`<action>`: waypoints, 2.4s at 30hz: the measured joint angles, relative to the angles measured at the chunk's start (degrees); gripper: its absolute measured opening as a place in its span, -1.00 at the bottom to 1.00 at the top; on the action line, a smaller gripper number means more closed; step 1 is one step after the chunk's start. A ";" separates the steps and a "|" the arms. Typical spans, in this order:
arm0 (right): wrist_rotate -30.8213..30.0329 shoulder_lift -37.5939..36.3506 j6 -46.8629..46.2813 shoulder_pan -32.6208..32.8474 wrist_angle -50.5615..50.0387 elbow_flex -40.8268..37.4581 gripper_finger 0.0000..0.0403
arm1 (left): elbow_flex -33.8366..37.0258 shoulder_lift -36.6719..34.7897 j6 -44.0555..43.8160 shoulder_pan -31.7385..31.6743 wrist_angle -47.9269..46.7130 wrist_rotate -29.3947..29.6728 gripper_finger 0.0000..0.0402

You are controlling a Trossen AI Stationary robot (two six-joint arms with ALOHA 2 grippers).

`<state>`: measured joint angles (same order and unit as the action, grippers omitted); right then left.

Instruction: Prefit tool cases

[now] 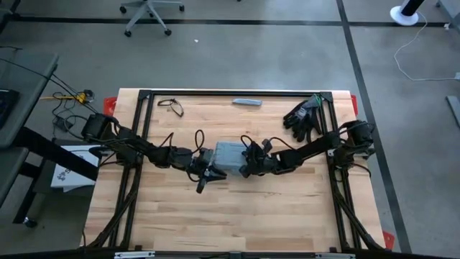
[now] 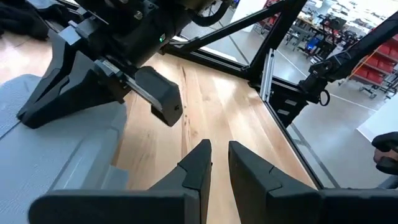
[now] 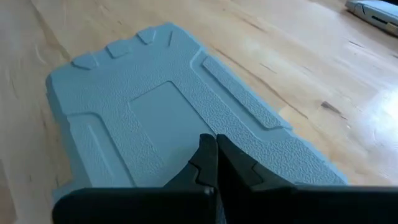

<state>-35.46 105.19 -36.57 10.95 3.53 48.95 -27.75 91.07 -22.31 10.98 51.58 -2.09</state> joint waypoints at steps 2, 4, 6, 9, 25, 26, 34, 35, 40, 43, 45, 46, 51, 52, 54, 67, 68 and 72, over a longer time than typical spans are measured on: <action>0.90 -0.58 -0.01 0.03 -1.53 -0.02 -1.00 | 0.00 0.00 0.00 0.00 -0.36 0.00 -0.76; 2.80 -0.85 -1.19 0.05 -3.42 0.10 -1.00 | 0.00 0.00 -0.02 0.00 -1.23 -0.02 -0.76; 3.14 -1.07 -3.61 0.81 -5.85 0.29 -1.00 | 0.00 0.00 -0.11 0.11 -2.40 -0.01 -0.76; 0.64 -1.25 -6.88 3.16 -9.54 0.37 -1.00 | 0.00 0.00 -0.13 0.20 -4.07 0.27 -0.76; -5.71 -7.06 -20.15 15.24 -21.54 -0.30 -1.00 | 0.02 -0.02 0.57 0.27 -6.15 4.45 -0.76; -5.72 -8.25 -20.13 15.80 -22.12 -0.39 -1.00 | 0.02 -0.02 0.57 0.28 -6.15 4.99 -0.76; -1.26 -16.32 -31.34 21.12 -38.77 -0.33 -1.00 | 0.02 -0.02 0.51 0.29 -8.94 6.40 -0.76; -1.21 -16.59 -34.63 22.39 -41.45 -0.33 -1.00 | 0.02 -0.02 0.50 0.34 -9.48 6.96 -0.76; -0.50 -15.96 -49.45 29.13 -48.19 -1.29 -1.00 | 0.02 -0.02 0.48 0.37 -11.44 11.45 -0.76; -0.57 -14.68 -57.90 32.79 -46.03 -3.57 -1.00 | 0.02 -0.02 0.56 0.37 -11.47 13.94 -0.76; -0.75 -13.59 -62.92 34.55 -42.52 -5.84 -1.00 | 0.02 -0.02 1.15 0.37 -11.46 15.09 -0.76; -1.09 -12.92 -65.03 35.06 -39.97 -7.20 -1.00 | 0.02 -0.02 1.47 0.37 -11.48 15.51 -0.76; -5.28 -9.21 -68.00 35.15 -26.05 -12.36 -1.00 | 0.02 -0.02 1.57 0.37 -11.48 15.76 -0.76; -6.26 -8.78 -68.00 34.77 -24.35 -12.86 -1.00 | 0.02 -0.02 1.56 0.37 -11.45 15.76 -0.76; -8.06 -8.49 -68.01 34.23 -22.76 -13.50 -1.00 | 0.02 -0.02 1.42 0.51 -11.57 15.69 -0.76; -12.52 -10.23 -63.48 31.75 -22.09 -13.59 -1.00 | 0.02 0.00 -0.21 0.85 -19.79 17.70 -0.76; -12.66 -10.25 -63.48 31.79 -22.00 -13.55 -1.00 | 0.02 0.00 -0.38 0.86 -19.80 17.70 -0.76; -13.00 -10.60 -62.36 31.77 -20.75 -13.55 -1.00 | 0.02 0.00 -0.55 0.85 -19.77 17.75 -0.76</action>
<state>-48.47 94.59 -98.93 42.72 -17.22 35.40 -27.73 91.07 -22.85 11.84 31.81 15.66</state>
